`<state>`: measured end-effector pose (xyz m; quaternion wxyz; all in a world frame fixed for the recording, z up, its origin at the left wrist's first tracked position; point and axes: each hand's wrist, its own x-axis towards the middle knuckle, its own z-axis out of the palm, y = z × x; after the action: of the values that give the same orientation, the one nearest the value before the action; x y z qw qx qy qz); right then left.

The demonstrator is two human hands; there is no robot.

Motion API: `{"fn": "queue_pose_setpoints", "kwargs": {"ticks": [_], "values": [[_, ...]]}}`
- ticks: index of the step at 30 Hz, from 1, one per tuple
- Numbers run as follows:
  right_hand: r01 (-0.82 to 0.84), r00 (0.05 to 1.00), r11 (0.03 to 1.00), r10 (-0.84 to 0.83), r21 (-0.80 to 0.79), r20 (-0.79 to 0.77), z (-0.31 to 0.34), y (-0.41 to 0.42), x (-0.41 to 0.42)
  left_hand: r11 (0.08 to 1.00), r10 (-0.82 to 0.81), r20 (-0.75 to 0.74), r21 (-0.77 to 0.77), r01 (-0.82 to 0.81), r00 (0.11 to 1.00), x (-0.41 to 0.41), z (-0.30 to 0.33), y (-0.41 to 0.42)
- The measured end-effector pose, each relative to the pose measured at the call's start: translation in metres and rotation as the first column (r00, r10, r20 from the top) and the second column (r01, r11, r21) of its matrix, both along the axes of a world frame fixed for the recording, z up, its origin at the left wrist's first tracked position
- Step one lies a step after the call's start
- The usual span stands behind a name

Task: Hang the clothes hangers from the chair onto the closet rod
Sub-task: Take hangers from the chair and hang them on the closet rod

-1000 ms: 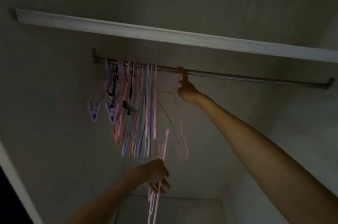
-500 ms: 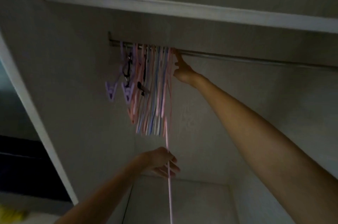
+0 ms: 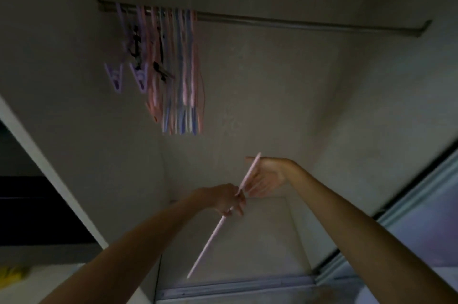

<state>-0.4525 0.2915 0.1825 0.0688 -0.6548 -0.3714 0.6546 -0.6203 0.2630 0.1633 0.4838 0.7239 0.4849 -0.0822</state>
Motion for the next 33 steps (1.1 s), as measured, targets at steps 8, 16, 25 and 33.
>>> {"fn": "queue_pose_setpoints", "kwargs": {"ticks": [8,16,25,33], "values": [[0.181,0.956,0.981,-0.16,0.065,-0.246,0.022,-0.034,0.055,0.643,-0.328,-0.2,0.669,0.373,0.923,0.032,0.003,-0.017],[0.052,0.992,0.861,-0.103,0.506,0.074,0.076,-0.036,0.045,0.491,-0.387,-0.267,0.75,0.443,0.882,0.058,0.047,0.005],[-0.516,0.772,0.66,0.082,0.546,0.63,0.16,-0.014,0.108,0.704,0.16,0.158,0.673,-0.225,0.974,0.02,0.166,0.075],[-0.699,0.547,0.485,-0.111,0.526,0.83,0.188,0.024,0.079,0.957,0.195,0.575,0.067,-0.284,0.795,0.027,0.193,0.069]]}}
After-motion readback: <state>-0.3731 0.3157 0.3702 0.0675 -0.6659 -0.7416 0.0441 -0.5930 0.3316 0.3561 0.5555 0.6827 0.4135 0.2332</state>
